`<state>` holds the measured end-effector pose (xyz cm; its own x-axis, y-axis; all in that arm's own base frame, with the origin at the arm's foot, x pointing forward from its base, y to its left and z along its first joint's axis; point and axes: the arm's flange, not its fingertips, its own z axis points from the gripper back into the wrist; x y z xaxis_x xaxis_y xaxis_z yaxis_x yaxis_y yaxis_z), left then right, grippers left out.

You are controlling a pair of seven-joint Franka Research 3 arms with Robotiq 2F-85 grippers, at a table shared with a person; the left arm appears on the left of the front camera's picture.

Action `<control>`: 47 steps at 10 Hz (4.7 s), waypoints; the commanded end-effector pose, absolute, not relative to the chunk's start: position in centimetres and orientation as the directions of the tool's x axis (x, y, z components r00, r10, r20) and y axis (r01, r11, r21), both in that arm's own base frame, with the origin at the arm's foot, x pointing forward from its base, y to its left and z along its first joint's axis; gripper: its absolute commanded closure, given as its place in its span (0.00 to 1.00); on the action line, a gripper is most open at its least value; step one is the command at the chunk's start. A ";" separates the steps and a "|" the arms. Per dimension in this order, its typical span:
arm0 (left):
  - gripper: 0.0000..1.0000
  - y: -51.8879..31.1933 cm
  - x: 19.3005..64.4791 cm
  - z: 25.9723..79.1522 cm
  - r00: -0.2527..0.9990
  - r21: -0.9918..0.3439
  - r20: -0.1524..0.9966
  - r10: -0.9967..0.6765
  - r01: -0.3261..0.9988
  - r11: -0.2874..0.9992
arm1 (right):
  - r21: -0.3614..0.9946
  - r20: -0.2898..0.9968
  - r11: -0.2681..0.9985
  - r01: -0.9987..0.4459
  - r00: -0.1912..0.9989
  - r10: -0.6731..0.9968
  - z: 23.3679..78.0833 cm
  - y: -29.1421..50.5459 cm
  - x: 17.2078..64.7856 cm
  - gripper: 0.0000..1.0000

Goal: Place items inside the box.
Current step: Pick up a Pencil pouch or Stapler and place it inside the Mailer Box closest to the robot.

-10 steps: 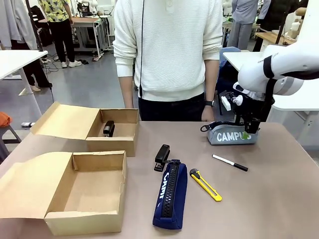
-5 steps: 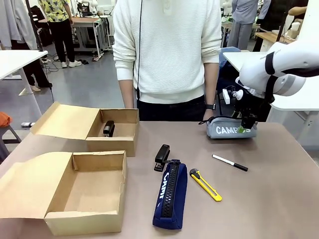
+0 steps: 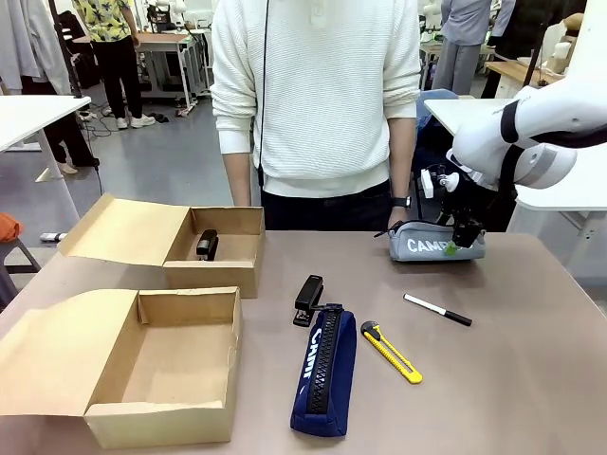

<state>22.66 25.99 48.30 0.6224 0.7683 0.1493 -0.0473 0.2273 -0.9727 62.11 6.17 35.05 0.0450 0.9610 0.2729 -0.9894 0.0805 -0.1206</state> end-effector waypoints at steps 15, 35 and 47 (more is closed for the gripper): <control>0.00 26.0 22.6 48.4 0.622 -0.972 0.169 0.764 -0.022 0.233 | -0.039 0.258 0.006 -0.999 -0.004 0.966 34.9 5.2 63.1 0.59; 0.00 26.0 22.6 48.4 0.622 -0.972 0.169 0.764 -0.022 0.233 | 0.272 0.289 0.688 -0.673 0.739 0.608 50.2 -4.8 43.3 1.00; 0.00 26.0 22.6 48.4 0.622 -0.972 0.169 0.764 -0.022 0.233 | 0.553 0.276 0.661 -0.507 0.860 0.429 51.0 24.8 37.1 0.89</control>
<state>22.71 25.94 48.33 0.6229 0.7677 0.1507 -0.0463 0.2284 -0.9725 36.25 26.62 49.58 0.8373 0.4905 0.2416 -0.5404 0.6753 0.5019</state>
